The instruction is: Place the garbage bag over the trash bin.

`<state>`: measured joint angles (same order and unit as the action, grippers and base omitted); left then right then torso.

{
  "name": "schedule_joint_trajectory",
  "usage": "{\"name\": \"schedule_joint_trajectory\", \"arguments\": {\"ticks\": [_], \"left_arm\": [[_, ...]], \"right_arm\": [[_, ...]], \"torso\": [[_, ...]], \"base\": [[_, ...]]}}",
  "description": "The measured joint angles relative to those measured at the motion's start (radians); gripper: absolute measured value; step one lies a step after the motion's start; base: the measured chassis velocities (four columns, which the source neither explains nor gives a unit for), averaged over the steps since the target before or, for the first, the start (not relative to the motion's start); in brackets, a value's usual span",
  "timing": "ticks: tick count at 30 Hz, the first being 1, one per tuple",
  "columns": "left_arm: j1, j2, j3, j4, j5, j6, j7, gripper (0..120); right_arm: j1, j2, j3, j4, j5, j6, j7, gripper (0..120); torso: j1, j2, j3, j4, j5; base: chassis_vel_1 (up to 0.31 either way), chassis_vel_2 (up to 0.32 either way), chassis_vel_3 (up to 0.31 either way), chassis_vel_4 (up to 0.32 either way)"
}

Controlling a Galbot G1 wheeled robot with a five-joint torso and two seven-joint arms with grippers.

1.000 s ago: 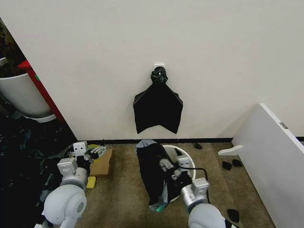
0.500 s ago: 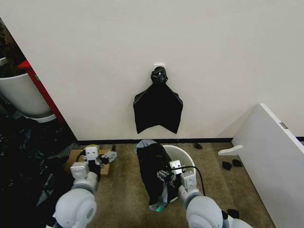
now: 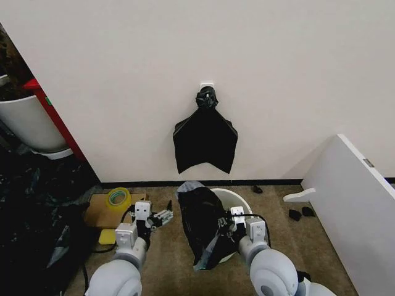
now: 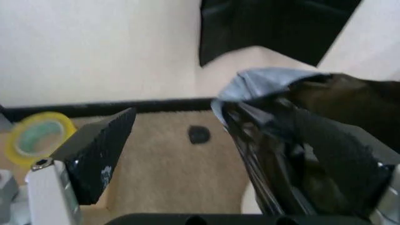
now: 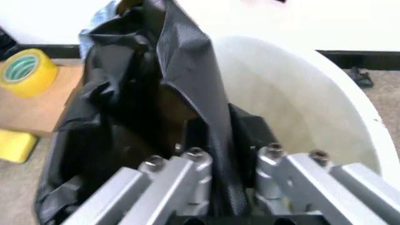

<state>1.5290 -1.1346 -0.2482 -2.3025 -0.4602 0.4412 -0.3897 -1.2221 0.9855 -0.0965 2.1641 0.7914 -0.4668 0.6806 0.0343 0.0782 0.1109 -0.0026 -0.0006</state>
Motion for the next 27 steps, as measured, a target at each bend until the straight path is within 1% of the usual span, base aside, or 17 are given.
{"name": "schedule_joint_trajectory", "arguments": {"ticks": [1, 3, 7, 11, 19, 21, 22, 24, 25, 27], "left_arm": [[0.000, 0.000, 0.000, 0.000, 0.000, 0.000, 0.000, 100], [0.013, 0.003, 0.005, -0.002, -0.021, 0.005, 0.002, 100], [0.025, -0.007, 0.018, 0.005, -0.026, 0.005, 0.012, 100], [0.021, -0.034, 0.037, 0.035, -0.023, 0.001, 0.028, 100], [-0.015, -0.071, 0.062, 0.080, -0.015, -0.016, 0.045, 100], [-0.028, -0.086, 0.094, 0.095, -0.011, -0.015, 0.046, 100], [-0.028, -0.086, 0.094, 0.095, -0.011, -0.015, 0.046, 100], [-0.041, -0.098, 0.137, 0.116, 0.012, -0.005, 0.041, 100], [-0.041, -0.098, 0.137, 0.116, 0.012, -0.005, 0.041, 100], [-0.054, -0.111, 0.172, 0.144, 0.038, 0.000, 0.027, 100]], "right_arm": [[0.000, 0.000, 0.000, 0.000, 0.000, 0.000, 0.000, 5], [-0.010, 0.003, 0.018, -0.006, -0.004, 0.024, -0.003, 0], [-0.025, 0.015, 0.048, -0.016, -0.003, 0.056, -0.002, 0], [-0.039, 0.028, 0.068, -0.045, 0.002, 0.094, 0.006, 0], [-0.034, 0.042, 0.078, -0.076, -0.011, 0.118, -0.004, 0], [-0.023, 0.049, 0.067, -0.084, -0.011, 0.118, -0.005, 0], [-0.023, 0.049, 0.067, -0.084, -0.011, 0.118, -0.005, 0], [-0.014, 0.053, 0.064, -0.092, -0.013, 0.118, -0.006, 0], [-0.014, 0.053, 0.064, -0.092, -0.013, 0.118, -0.006, 0], [-0.011, 0.056, 0.063, -0.097, -0.014, 0.118, -0.007, 0]], "torso": [[0.000, 0.000, 0.000, 0.0000, 0.0000], [0.000, 0.000, 0.000, 0.0001, 0.0000], [0.000, 0.000, 0.000, 0.0001, -0.0001], [0.000, 0.000, 0.000, 0.0000, -0.0001], [0.000, 0.000, 0.000, 0.0000, 0.0000], [0.000, 0.000, 0.000, 0.0001, 0.0001], [0.000, 0.000, 0.000, 0.0001, 0.0001], [0.000, 0.000, 0.000, 0.0000, 0.0000], [0.000, 0.000, 0.000, 0.0000, 0.0000], [0.000, 0.000, 0.000, 0.0001, 0.0000]], "base": [[0.000, 0.000, 0.000, 0.000], [0.000, 0.000, 0.000, 0.000], [0.000, 0.000, 0.000, 0.000], [0.000, 0.000, 0.000, 0.000], [0.000, 0.000, 0.000, 0.000], [0.000, 0.000, 0.000, 0.000], [0.000, 0.000, 0.000, 0.000], [0.000, 0.000, 0.000, 0.000], [0.000, 0.000, 0.000, 0.000], [0.000, 0.000, 0.000, 0.000]]}}
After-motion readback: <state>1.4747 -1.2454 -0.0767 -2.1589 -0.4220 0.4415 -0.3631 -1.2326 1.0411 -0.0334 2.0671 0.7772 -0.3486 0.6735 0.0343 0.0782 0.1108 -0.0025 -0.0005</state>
